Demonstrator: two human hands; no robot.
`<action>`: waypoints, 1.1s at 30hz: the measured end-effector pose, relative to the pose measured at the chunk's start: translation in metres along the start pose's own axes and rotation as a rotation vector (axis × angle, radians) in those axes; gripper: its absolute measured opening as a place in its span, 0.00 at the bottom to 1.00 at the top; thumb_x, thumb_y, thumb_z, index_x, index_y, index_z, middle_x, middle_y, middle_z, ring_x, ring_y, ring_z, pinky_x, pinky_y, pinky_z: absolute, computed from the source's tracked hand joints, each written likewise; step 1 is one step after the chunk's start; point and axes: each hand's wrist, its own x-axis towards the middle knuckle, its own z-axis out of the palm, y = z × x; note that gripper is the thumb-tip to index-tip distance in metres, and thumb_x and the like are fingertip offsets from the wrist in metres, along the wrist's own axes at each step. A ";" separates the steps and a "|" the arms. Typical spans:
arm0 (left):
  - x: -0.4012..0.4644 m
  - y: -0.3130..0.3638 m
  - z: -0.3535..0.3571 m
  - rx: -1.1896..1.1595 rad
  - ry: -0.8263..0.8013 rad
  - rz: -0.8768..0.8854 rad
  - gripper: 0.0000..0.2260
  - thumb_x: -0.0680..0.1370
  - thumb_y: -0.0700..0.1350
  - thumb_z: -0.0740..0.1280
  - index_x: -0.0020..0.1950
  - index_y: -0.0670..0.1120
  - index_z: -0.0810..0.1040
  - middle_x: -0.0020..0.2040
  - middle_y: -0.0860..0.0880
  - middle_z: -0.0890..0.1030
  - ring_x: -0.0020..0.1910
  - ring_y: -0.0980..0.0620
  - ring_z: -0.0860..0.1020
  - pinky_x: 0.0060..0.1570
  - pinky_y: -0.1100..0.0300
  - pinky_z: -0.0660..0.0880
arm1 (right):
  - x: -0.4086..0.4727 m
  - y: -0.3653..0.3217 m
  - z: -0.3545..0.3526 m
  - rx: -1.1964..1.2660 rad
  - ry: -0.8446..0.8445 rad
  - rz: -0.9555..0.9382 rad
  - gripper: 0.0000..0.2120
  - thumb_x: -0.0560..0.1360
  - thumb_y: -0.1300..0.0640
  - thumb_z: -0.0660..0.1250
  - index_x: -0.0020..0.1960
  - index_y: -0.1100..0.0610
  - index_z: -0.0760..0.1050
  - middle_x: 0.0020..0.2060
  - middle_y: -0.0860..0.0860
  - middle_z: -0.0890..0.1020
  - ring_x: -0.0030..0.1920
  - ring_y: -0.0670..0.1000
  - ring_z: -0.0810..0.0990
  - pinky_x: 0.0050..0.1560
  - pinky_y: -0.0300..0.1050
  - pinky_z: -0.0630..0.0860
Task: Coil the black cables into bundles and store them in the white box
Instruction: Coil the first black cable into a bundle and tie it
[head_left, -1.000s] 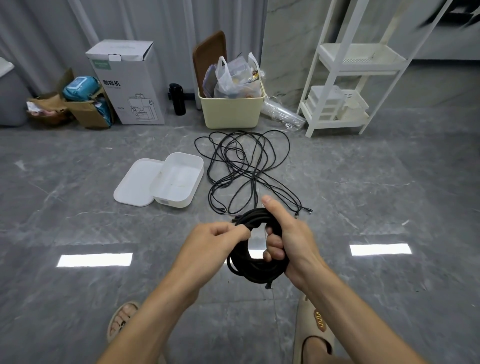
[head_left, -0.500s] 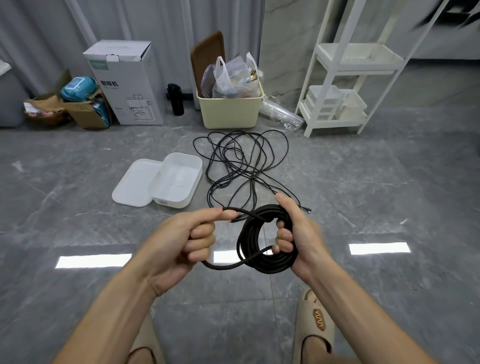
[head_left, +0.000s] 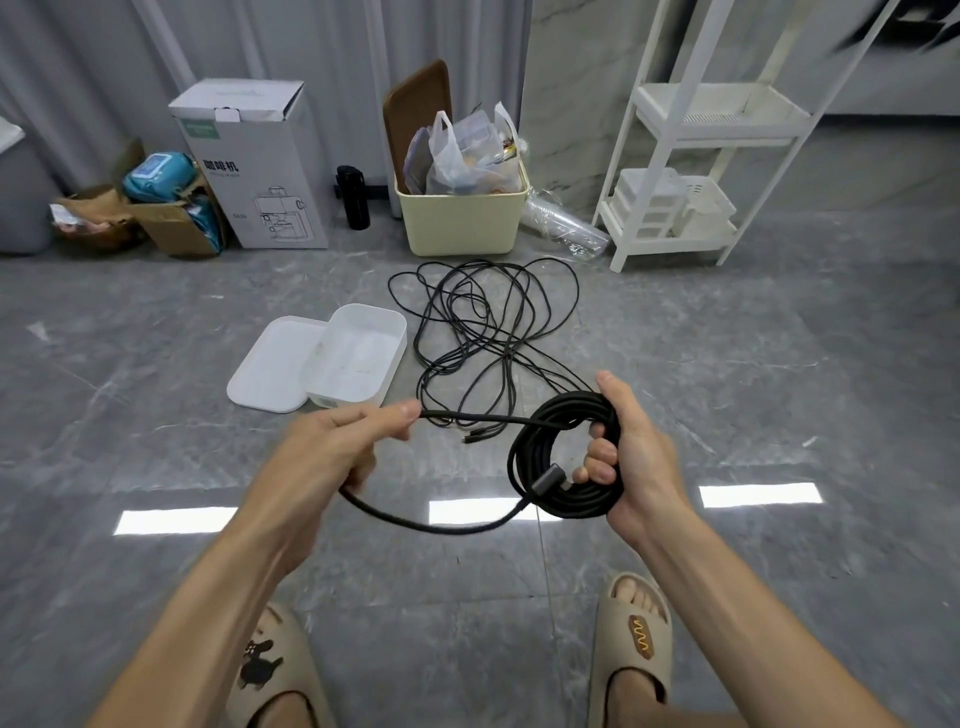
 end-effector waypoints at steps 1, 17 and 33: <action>0.000 -0.003 0.000 -0.036 -0.019 0.011 0.19 0.61 0.63 0.78 0.30 0.48 0.79 0.26 0.53 0.60 0.25 0.54 0.61 0.41 0.59 0.72 | 0.000 0.000 0.000 0.009 0.004 -0.001 0.22 0.72 0.42 0.74 0.33 0.55 0.69 0.22 0.47 0.62 0.20 0.46 0.59 0.24 0.40 0.67; 0.002 -0.030 0.042 0.471 -0.253 0.085 0.10 0.78 0.48 0.69 0.58 0.58 0.75 0.25 0.56 0.68 0.26 0.59 0.67 0.31 0.63 0.65 | -0.021 0.014 0.016 -0.276 -0.078 -0.400 0.22 0.65 0.37 0.73 0.29 0.56 0.75 0.19 0.47 0.64 0.18 0.48 0.63 0.27 0.46 0.67; 0.008 -0.026 0.042 0.486 -0.221 0.364 0.20 0.73 0.58 0.72 0.62 0.72 0.71 0.43 0.59 0.76 0.31 0.58 0.73 0.34 0.68 0.69 | -0.034 0.009 0.020 -0.175 -0.273 -0.338 0.18 0.70 0.47 0.75 0.26 0.52 0.75 0.19 0.48 0.62 0.18 0.47 0.59 0.22 0.40 0.65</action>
